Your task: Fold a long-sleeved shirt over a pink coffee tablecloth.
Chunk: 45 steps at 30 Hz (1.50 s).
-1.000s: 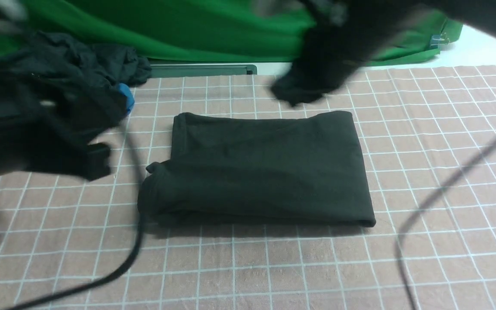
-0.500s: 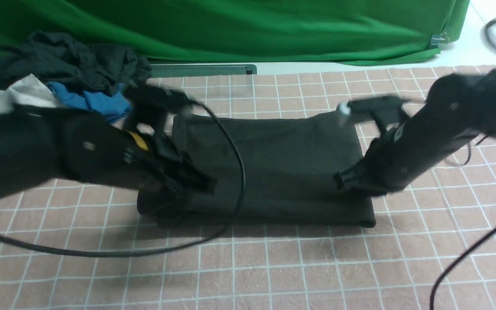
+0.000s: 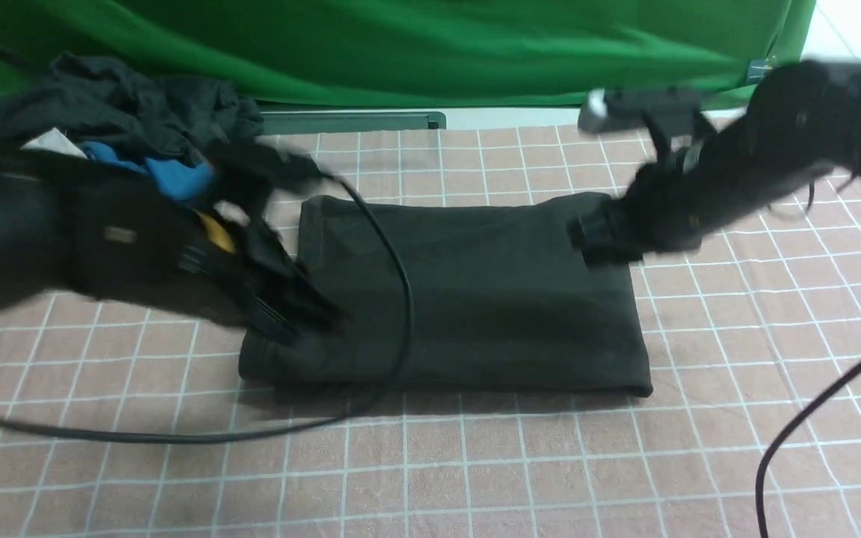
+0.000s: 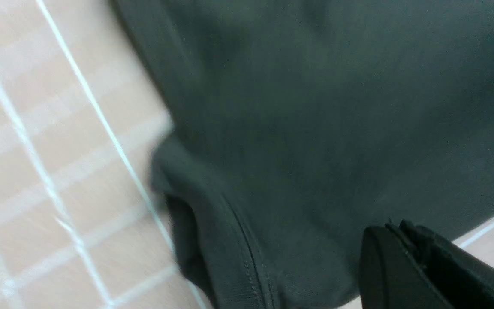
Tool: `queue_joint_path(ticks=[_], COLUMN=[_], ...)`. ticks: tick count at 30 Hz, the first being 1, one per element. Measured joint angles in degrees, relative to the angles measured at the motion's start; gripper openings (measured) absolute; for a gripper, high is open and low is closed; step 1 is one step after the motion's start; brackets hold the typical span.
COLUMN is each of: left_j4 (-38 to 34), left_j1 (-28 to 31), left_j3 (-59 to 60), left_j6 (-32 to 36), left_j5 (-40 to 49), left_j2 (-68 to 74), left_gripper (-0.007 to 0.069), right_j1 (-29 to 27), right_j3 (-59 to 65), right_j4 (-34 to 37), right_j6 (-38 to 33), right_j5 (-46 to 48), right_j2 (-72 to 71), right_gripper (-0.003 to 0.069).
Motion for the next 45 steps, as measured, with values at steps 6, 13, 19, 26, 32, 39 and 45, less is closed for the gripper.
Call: queue_joint_path(ticks=[6, 13, 19, 26, 32, 39, 45], left_j4=[0.0, -1.9, -3.2, -2.7, -1.8, 0.8, 1.2], left_j1=[0.0, 0.0, 0.0, 0.0, 0.0, 0.0, 0.0], left_j3=[6.7, 20.2, 29.0, 31.1, 31.1, 31.1, 31.1], left_j6=[1.7, 1.9, 1.9, 1.9, 1.9, 1.9, 1.9], left_j5=[-5.9, -13.7, -18.1, -19.7, -20.0, -20.0, -20.0], left_j2=[-24.3, -49.0, -59.6, -60.7, -60.7, -60.7, -60.7], left_gripper=[0.0017, 0.0017, 0.0017, 0.0017, 0.0017, 0.0017, 0.0017], right_j1=[-1.0, -0.7, 3.1, 10.5, 14.2, 14.2, 14.2], right_j3=[-1.8, -1.8, -1.8, 1.3, 12.8, 30.8, 40.5], right_j4=[-2.1, -4.4, -6.3, -12.0, -15.0, -17.4, -17.5], right_j6=[0.2, 0.3, 3.3, 14.2, 21.3, 22.9, 22.9], right_j5=[3.0, 12.8, 21.2, 25.7, 26.1, 17.3, 13.6], right_j2=[-1.2, -12.5, -28.4, -43.4, -57.1, -72.9, -80.1], right_gripper=[0.0336, 0.0095, 0.0076, 0.0076, 0.0076, 0.0076, 0.0085])
